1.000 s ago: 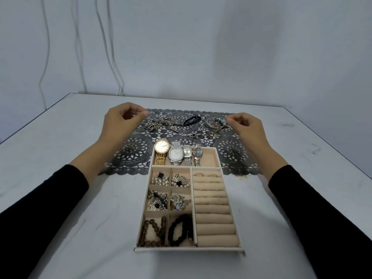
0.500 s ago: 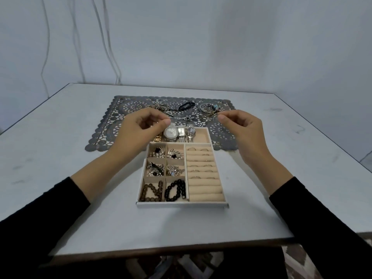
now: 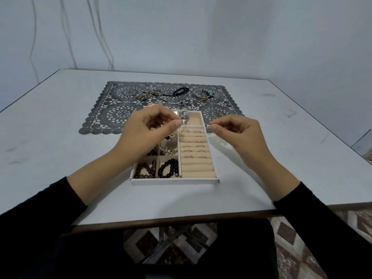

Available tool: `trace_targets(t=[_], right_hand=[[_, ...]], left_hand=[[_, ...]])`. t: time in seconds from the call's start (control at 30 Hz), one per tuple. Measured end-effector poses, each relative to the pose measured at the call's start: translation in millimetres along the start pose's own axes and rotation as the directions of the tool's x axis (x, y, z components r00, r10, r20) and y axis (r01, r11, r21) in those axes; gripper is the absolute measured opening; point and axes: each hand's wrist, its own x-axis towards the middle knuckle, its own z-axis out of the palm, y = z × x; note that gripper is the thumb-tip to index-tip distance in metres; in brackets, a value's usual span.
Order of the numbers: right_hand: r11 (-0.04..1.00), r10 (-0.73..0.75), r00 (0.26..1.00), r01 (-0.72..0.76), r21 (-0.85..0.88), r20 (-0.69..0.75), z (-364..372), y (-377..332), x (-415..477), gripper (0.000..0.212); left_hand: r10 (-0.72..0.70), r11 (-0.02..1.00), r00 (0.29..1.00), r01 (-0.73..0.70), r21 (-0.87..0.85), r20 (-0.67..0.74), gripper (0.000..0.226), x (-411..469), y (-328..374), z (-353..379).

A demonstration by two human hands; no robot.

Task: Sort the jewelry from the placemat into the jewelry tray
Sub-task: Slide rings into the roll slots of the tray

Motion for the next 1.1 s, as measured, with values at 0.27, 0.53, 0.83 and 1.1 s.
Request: trace_targets(t=[0.27,0.53,0.83,1.1], right_hand=[[0.994,-0.043,0.976,0.063,-0.087,0.211,-2.9,4.6,-11.3,0.008],[0.988,-0.046,0.927,0.097,-0.119,0.371,-3.4,3.4,-16.2,0.009],[0.982,-0.024,0.887,0.108,-0.157,0.461,-6.1,2.4,-14.9,0.009],[0.992,0.052,0.843,0.019,-0.127,0.535,-11.8,-3.6,-6.6,0.011]], left_hand=[[0.003,1.0,1.0,-0.003,0.026,0.006,0.008,-1.1,0.4,0.6],[-0.001,1.0,1.0,0.001,0.025,0.012,0.008,-1.3,0.2,2.1],[-0.022,0.999,1.0,0.022,0.034,0.011,0.009,-2.4,0.7,2.9],[-0.04,0.999,0.999,0.04,0.03,0.011,0.008,-2.4,0.8,3.4]])
